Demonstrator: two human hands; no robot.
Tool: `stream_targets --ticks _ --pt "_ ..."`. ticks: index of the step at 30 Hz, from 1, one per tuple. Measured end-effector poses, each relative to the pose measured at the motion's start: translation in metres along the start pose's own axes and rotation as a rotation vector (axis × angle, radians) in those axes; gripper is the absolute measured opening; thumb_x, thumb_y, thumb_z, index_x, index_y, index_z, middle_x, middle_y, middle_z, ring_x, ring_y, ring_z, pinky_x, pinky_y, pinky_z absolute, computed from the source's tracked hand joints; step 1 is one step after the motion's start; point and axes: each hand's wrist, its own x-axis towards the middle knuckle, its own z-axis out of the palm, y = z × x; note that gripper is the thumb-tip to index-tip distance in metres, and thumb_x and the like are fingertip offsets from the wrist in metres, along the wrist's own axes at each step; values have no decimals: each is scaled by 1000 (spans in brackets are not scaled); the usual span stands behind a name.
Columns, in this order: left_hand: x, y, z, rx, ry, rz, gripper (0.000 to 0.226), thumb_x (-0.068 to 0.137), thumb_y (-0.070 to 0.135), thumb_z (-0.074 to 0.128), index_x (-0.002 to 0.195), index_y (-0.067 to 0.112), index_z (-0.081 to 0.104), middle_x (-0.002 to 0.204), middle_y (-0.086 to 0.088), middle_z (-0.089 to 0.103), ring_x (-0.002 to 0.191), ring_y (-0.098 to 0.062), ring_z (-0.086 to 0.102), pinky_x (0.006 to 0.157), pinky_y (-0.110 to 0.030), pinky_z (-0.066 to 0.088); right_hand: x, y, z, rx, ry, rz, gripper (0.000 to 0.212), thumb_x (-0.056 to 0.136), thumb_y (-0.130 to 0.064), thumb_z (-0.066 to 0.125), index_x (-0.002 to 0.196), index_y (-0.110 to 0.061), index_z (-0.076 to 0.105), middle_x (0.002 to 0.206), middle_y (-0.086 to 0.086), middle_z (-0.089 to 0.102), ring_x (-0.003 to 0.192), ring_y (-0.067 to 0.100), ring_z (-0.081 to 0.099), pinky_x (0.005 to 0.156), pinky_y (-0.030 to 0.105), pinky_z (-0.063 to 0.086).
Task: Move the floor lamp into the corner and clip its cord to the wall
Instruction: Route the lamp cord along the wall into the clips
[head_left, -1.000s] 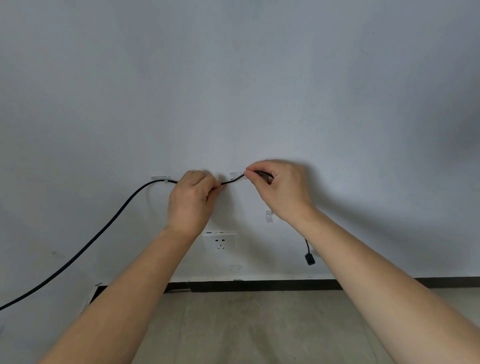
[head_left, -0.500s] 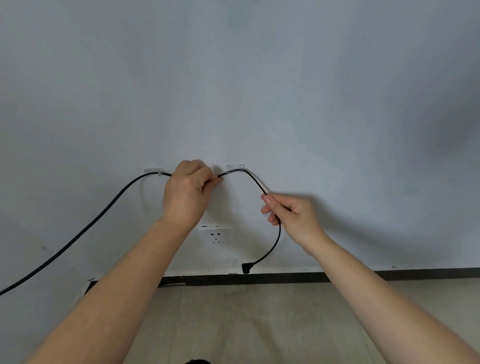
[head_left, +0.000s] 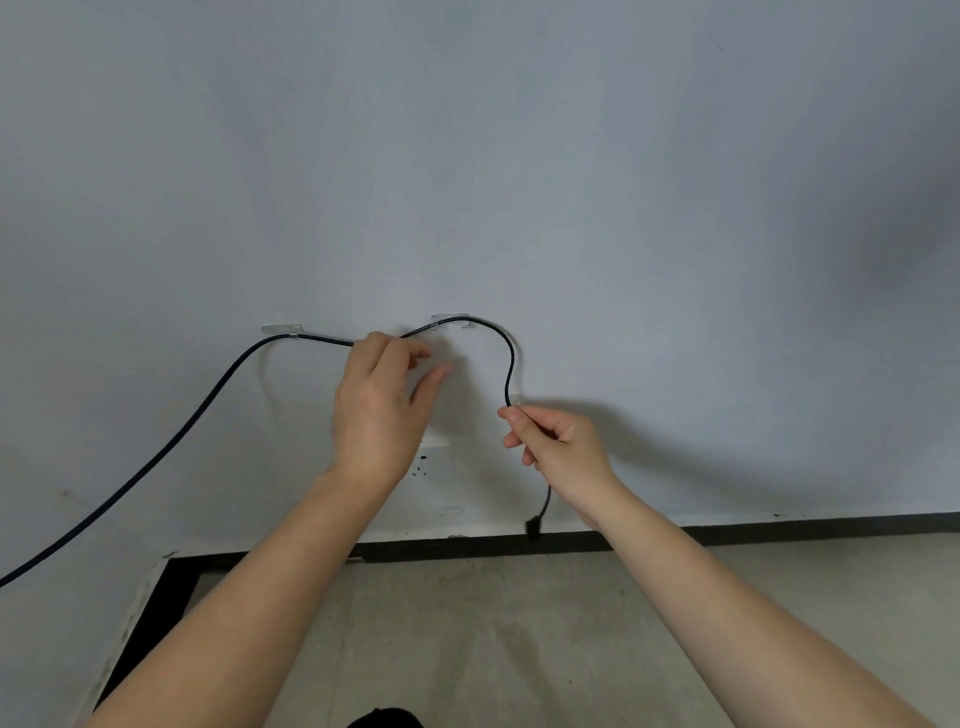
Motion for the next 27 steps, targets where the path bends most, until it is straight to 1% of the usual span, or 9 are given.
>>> stream_targets --ticks 2,6,8,11,16,19,23,25,27 --pt "-10 13 8 -100 -66 -105 15 88 25 70 92 10 69 87 -4 63 78 -15 57 70 -26 47 -2 -3 3 -9 -13 -33 17 95 -32 65 104 -24 77 69 -10 72 51 1 51 57 13 45" --pt "-12 35 22 -383 -253 -373 15 93 36 60 85 32 71 80 8 68 74 -1 59 64 -8 41 -5 -12 7 -41 -48 -109 16 97 -32 61 99 -30 77 72 -7 74 53 3 51 58 16 45" --pt "-5 42 27 -489 -314 -459 14 90 41 63 78 38 72 75 9 72 70 0 62 64 -10 45 -5 -15 8 -49 -63 -133 18 97 -34 61 93 -33 78 72 -6 74 55 8 49 58 21 44" --pt "6 45 33 -478 -334 -444 11 83 42 71 73 38 74 69 5 71 59 -3 59 61 -17 50 -3 -12 6 -69 -75 -132 18 97 -36 61 91 -35 78 74 -4 75 57 10 48 59 22 44" --pt "13 42 43 -292 -283 -379 24 86 39 68 67 24 75 50 10 61 50 -1 54 56 -22 45 3 4 -10 -84 -64 -65 15 95 -38 63 98 -32 77 73 -12 74 59 0 56 67 18 50" --pt "6 34 45 -317 -270 -442 25 86 43 67 71 25 76 59 8 69 57 -6 63 62 -28 54 4 17 -24 -107 -60 -49 9 94 -35 66 92 -39 74 76 -12 75 68 2 65 77 24 56" --pt "-2 30 50 -367 -221 -502 26 84 45 69 68 25 74 61 -1 71 62 -21 67 66 -37 57 7 30 -32 -111 -27 -53 8 92 -29 69 88 -35 74 83 -3 76 79 9 70 86 30 56" --pt "-3 31 51 -403 -208 -531 22 82 44 72 68 27 74 63 3 72 64 -19 69 66 -33 58 10 33 -29 -105 0 -69 7 91 -25 71 89 -31 75 84 -2 76 79 10 69 87 34 57" --pt "-2 29 52 -442 -207 -550 17 79 42 75 68 29 75 62 12 71 62 -8 67 63 -20 53 13 36 -23 -102 45 -75 3 88 -25 74 90 -27 76 85 1 77 82 17 70 88 41 57"
